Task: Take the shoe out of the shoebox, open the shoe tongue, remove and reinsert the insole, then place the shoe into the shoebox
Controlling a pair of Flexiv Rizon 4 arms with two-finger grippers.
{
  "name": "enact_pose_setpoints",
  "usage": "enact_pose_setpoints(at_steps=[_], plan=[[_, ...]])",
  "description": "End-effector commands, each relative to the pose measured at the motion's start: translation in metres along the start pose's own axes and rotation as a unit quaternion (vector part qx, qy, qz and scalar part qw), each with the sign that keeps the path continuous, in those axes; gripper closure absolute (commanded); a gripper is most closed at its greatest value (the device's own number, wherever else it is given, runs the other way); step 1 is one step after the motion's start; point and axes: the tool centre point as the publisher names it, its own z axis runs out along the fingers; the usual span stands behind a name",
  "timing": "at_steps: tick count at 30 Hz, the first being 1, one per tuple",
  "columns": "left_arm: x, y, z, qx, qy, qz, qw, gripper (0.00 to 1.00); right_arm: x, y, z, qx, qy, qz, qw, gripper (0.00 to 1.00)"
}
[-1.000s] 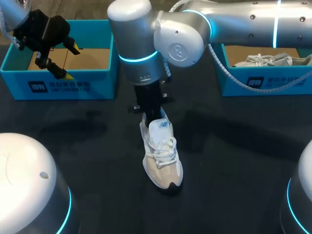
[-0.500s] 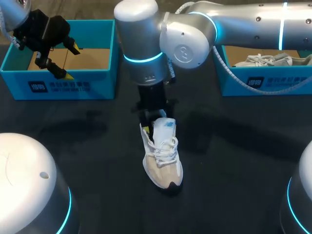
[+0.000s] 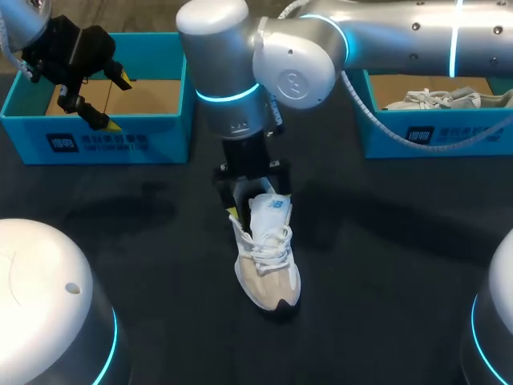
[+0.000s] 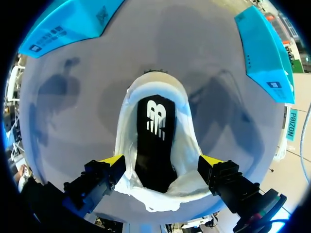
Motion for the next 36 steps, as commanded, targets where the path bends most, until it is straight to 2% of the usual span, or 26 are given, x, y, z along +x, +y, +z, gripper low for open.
enact_pose_setpoints(at_steps=[1,19,26,28,29,30,34,36], plan=[[0.001,0.000,-0.001,-0.002,0.000,0.000,1.000,0.00,-0.004,-0.007,-0.011,-0.014,-0.009,0.009,1.000,0.00],[0.001,0.000,-0.001,-0.002,0.000,0.000,1.000,0.00,-0.020,-0.019,-0.061,-0.064,-0.048,0.044,0.996,0.00],[0.001,0.000,-0.001,-0.002,0.000,0.000,1.000,0.00,-0.016,-0.036,-0.071,-0.068,-0.053,0.048,0.995,0.00],[0.001,0.000,-0.001,-0.002,0.000,0.000,1.000,0.00,-0.016,-0.042,-0.072,-0.068,-0.054,0.050,0.995,0.15],[0.001,0.000,-0.001,-0.002,0.000,0.000,1.000,0.00,-0.015,-0.045,-0.072,-0.068,-0.055,0.052,0.995,0.34],[0.001,0.000,-0.001,-0.002,0.000,0.000,1.000,0.00,-0.015,-0.048,-0.071,-0.066,-0.054,0.055,0.995,0.47],[0.001,0.000,-0.001,-0.002,0.000,0.000,1.000,0.00,-0.014,-0.059,-0.065,-0.063,-0.046,0.063,0.995,0.54],[0.001,0.000,-0.001,-0.002,0.000,0.000,1.000,0.00,-0.012,-0.063,-0.062,-0.063,-0.039,0.067,0.995,0.53]])
